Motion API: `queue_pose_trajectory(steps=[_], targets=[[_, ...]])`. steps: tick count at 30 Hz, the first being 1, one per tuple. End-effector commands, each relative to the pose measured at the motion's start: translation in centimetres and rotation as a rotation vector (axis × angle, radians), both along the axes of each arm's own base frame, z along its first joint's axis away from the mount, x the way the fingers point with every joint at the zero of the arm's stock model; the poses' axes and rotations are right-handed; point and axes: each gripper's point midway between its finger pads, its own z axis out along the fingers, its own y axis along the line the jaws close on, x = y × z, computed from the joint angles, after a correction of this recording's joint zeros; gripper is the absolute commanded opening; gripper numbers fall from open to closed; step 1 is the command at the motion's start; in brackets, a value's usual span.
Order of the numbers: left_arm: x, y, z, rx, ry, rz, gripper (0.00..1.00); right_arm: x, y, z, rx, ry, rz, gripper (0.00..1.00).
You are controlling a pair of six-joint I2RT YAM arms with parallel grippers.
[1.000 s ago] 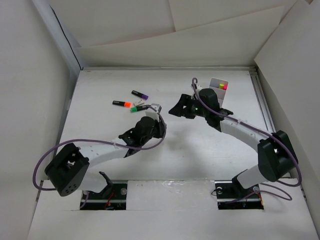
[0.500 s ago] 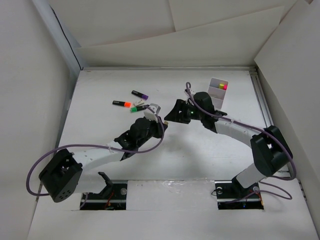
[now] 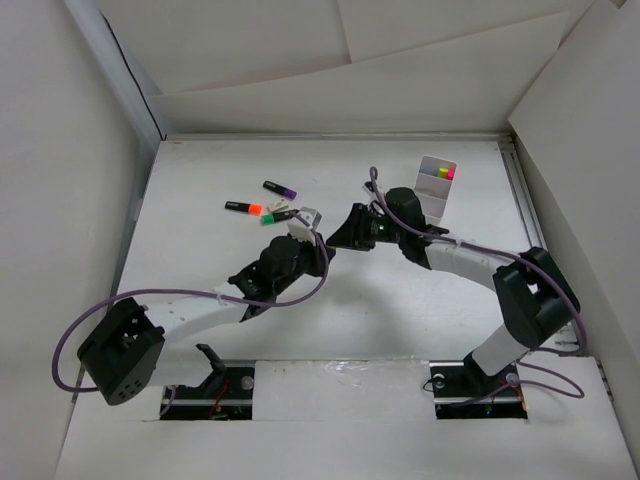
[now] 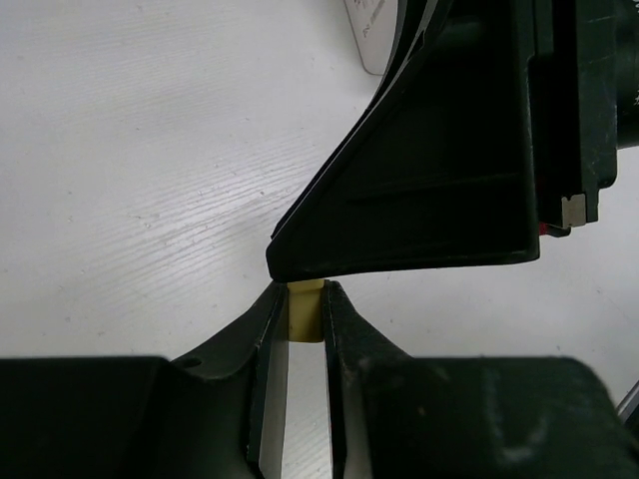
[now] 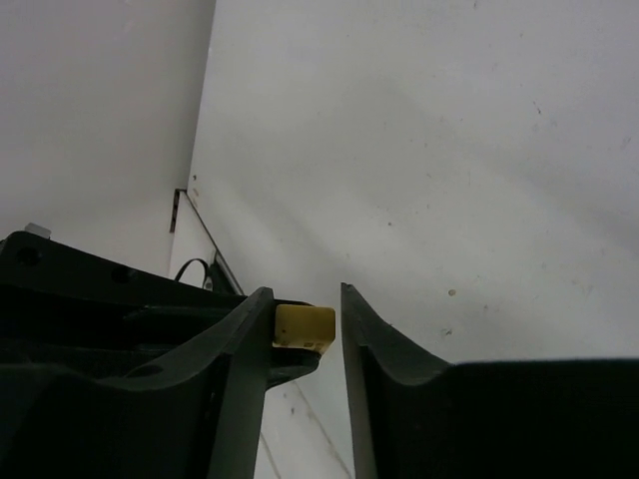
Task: Sort the stationery into containers
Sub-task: Pick up the stationery from the center of the board.
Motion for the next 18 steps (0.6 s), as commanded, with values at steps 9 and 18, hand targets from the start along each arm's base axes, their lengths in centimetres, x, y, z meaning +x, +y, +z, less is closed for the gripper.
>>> queue_pose_trajectory(steps=[9, 18], targets=[[1.0, 0.0, 2.6, -0.047, -0.071, 0.030, 0.05, 0.2, 0.7, 1.3, 0.079, -0.029, 0.014, 0.20], [0.9, 0.9, 3.8, -0.079, -0.097, 0.067, 0.56, 3.5, -2.0, 1.7, 0.080, -0.038, -0.093, 0.14]])
